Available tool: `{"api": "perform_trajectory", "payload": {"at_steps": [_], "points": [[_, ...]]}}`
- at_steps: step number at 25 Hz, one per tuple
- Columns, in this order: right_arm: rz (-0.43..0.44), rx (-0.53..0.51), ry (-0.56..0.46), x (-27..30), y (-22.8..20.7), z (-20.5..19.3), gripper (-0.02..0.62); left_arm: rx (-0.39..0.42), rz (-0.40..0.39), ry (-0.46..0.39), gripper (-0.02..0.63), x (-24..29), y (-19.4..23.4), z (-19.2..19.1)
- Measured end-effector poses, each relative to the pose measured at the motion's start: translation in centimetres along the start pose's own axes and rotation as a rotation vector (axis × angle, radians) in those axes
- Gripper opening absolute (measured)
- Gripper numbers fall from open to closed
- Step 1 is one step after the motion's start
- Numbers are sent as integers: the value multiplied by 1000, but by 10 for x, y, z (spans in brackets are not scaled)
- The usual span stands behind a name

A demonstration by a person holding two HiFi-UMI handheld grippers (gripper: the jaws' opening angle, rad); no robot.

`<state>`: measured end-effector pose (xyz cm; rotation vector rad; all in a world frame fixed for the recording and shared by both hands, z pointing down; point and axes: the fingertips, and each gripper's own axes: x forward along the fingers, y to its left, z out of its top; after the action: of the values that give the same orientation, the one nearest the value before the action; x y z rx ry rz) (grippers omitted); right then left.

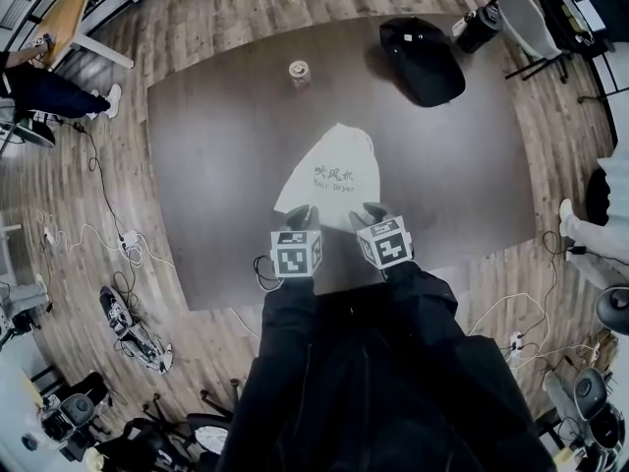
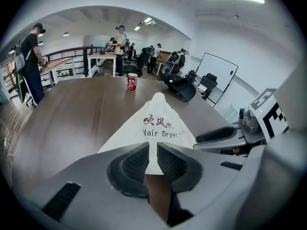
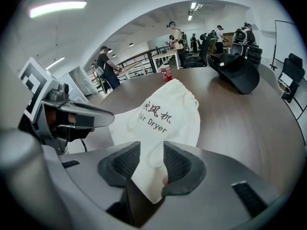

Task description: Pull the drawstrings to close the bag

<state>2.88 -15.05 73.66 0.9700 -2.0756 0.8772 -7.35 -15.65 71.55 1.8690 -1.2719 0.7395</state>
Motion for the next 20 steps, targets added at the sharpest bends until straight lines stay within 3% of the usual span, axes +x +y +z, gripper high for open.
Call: {"api": "perform_trajectory", "payload": {"at_steps": [5, 9, 15, 20], "points": [[-7, 4, -21, -16, 7, -9, 181, -3, -9, -26, 64, -12, -8, -6], [-36, -10, -109, -43, 16, 5, 178, -15, -9, -73, 74, -27, -17, -3], [-86, -66, -292, -99, 37, 50, 72, -39, -21, -205, 72, -67, -37, 17], [-111, -143, -453, -156, 67, 99, 31, -21, -4, -340, 42, -122, -57, 53]]}}
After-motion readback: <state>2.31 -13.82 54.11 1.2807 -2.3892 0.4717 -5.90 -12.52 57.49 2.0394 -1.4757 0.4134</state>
